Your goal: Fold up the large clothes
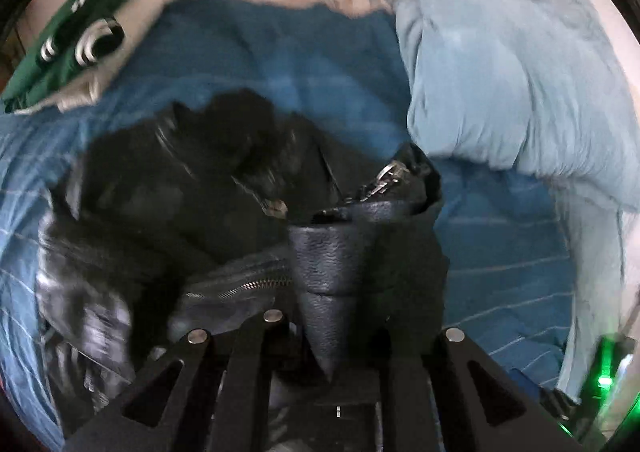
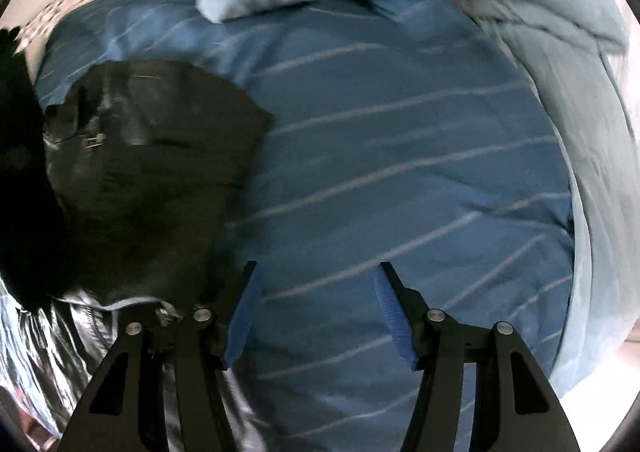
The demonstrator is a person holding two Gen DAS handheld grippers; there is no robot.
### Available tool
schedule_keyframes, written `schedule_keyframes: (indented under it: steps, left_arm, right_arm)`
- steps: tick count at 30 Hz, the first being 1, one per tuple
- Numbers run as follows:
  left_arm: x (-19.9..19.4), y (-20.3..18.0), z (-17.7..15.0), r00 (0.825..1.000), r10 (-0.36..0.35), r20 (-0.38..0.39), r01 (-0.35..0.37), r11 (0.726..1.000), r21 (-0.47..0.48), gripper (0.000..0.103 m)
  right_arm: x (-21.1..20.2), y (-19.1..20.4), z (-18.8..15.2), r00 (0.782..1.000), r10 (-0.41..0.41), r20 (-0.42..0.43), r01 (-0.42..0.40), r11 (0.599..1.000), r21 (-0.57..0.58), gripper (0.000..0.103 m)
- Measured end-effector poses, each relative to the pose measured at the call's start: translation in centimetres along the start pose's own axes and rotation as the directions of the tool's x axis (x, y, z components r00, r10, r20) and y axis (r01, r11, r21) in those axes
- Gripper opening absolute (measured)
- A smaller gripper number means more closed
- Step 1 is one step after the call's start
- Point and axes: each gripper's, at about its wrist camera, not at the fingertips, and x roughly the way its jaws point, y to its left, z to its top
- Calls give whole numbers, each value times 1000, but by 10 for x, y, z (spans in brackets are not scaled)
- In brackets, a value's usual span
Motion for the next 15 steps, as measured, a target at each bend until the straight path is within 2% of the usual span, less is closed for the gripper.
schedule_keyframes:
  steps: [4,5,7,8,9,10,13,15]
  left_arm:
    - [4,-13,-5,998,65,1,-65,998,6,12]
    - [2,-14,-7,997,77,0,-77,997,7,15]
    - [1,-17,-6,997,78,-11,-78,997,0,29]
    - [2,-22,-8,997,75,-14,-75,997,0,53]
    - [3,-23,-9,997,76,-17,-76,997,3,86]
    - [1,-26,-11,997,78,-24,-78,997,4,95]
    - [-4,-25,-22,996,83,-35,-83,997,-1,95]
    - [-10,-25,-26,993,116,-23,-115,993,17,95]
  right_arm:
    - [3,-25,-4,996,86,-28,-85,995,44,61]
    - [1,-32,-8,993,109,-31,-108,993,56,61]
    - [1,-41,-10,984,173,-41,-169,982,79,61]
    - [-2,-42,-12,982,186,-40,-183,980,84,61]
    - [-4,-45,-11,979,202,-31,-199,977,82,61]
    - [-7,-47,-11,977,211,-23,-209,975,75,61]
    - [-22,-42,-8,974,224,-4,-224,974,37,67]
    - [-28,-38,-2,967,255,5,-255,967,21,67]
